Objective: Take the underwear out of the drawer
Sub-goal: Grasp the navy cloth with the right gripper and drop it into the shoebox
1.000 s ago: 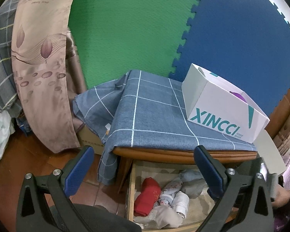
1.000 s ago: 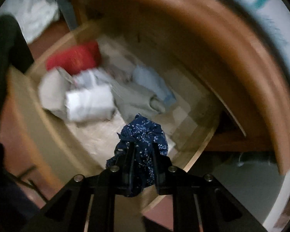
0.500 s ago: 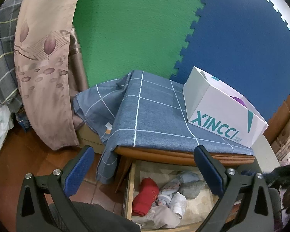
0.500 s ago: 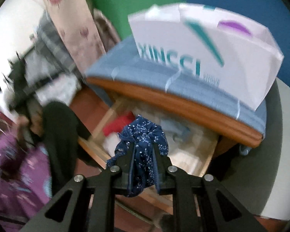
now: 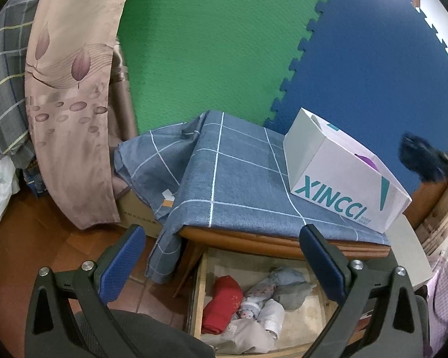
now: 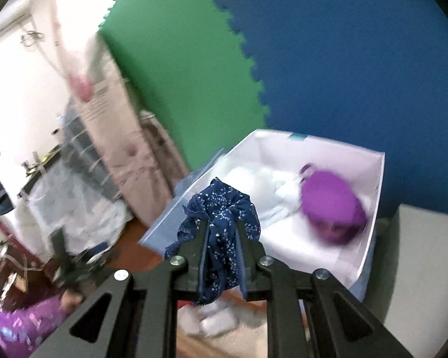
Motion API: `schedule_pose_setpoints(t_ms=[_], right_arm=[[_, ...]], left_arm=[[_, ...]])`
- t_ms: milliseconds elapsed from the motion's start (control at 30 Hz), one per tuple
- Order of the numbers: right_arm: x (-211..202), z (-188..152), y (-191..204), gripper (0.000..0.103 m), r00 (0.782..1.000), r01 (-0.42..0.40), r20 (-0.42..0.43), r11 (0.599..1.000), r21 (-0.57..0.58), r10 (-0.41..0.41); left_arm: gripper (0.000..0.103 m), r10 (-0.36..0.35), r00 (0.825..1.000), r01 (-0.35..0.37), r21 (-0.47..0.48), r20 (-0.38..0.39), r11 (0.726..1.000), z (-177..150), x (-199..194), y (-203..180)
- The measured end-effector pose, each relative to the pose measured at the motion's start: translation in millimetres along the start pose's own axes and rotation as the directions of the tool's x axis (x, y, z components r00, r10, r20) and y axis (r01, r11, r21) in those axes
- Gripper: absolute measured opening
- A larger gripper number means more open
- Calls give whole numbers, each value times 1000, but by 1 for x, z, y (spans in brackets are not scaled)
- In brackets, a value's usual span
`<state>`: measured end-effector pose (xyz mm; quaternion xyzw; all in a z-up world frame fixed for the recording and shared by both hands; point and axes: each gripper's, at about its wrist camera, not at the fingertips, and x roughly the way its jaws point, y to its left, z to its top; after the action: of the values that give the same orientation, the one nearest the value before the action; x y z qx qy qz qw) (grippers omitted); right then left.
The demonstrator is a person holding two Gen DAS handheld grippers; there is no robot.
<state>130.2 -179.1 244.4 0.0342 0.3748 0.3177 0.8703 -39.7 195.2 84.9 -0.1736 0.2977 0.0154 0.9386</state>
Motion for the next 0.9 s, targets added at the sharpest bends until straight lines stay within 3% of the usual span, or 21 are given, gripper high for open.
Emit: schedule_pose_setpoints(t_ms=[200, 433, 800, 900], right_arm=[[72, 37, -45, 16, 992, 88, -96, 995, 56, -83], [143, 33, -62, 16, 963, 190, -204, 980, 52, -176], [181, 10, -53, 19, 919, 280, -282, 960, -30, -276], [183, 2, -55, 21, 916, 286, -287, 958, -24, -281]], left_arm=[[102, 2, 1000, -2, 20, -1, 1000, -1, 0, -4], [102, 3, 1000, -3, 24, -5, 1000, -1, 1, -5], [102, -3, 1000, 3, 19, -7, 1000, -1, 1, -3], [102, -1, 1000, 2, 19, -8, 1000, -1, 1, -3]])
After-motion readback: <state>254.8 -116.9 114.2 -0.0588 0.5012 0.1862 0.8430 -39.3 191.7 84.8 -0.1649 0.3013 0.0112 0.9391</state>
